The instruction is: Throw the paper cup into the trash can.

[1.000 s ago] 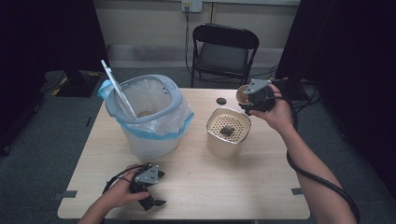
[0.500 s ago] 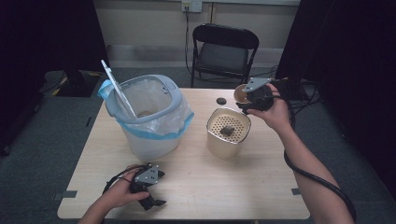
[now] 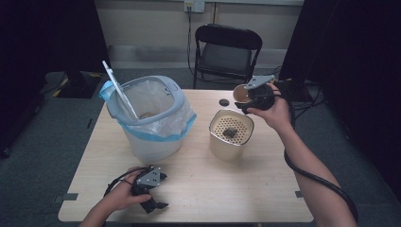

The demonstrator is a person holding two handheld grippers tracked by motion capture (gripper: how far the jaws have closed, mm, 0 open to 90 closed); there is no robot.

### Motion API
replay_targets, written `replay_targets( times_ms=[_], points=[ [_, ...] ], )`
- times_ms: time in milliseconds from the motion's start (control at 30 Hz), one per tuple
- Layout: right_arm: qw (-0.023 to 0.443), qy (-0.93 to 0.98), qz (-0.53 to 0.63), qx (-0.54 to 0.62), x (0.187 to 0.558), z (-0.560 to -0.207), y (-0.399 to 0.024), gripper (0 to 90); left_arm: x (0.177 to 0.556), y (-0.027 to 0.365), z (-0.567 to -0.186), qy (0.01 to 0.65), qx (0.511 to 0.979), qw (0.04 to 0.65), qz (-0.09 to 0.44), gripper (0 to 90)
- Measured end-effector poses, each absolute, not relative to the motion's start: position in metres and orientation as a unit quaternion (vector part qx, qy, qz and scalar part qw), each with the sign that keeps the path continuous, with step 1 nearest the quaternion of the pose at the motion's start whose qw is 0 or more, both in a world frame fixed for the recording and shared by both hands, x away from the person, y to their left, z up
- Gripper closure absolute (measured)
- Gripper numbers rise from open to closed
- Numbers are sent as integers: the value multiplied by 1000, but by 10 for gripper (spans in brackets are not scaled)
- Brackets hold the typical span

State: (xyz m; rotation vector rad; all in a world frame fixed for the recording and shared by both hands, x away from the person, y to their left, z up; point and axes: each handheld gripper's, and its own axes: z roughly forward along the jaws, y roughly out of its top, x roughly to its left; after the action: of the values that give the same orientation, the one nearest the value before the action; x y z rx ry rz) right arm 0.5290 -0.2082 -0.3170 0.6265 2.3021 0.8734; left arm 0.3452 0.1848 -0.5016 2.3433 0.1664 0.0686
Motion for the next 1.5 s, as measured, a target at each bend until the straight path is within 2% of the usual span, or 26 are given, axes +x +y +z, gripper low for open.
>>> replay_targets(
  times_ms=[533,1500],
  points=[
    [276,867,336,243,533,-313,-201,261,345,185,-502,65,920,385,27,0],
    [238,877,354,222,530,-284,-157,258,345,185,-502,64,920,387,27,0]
  ],
)
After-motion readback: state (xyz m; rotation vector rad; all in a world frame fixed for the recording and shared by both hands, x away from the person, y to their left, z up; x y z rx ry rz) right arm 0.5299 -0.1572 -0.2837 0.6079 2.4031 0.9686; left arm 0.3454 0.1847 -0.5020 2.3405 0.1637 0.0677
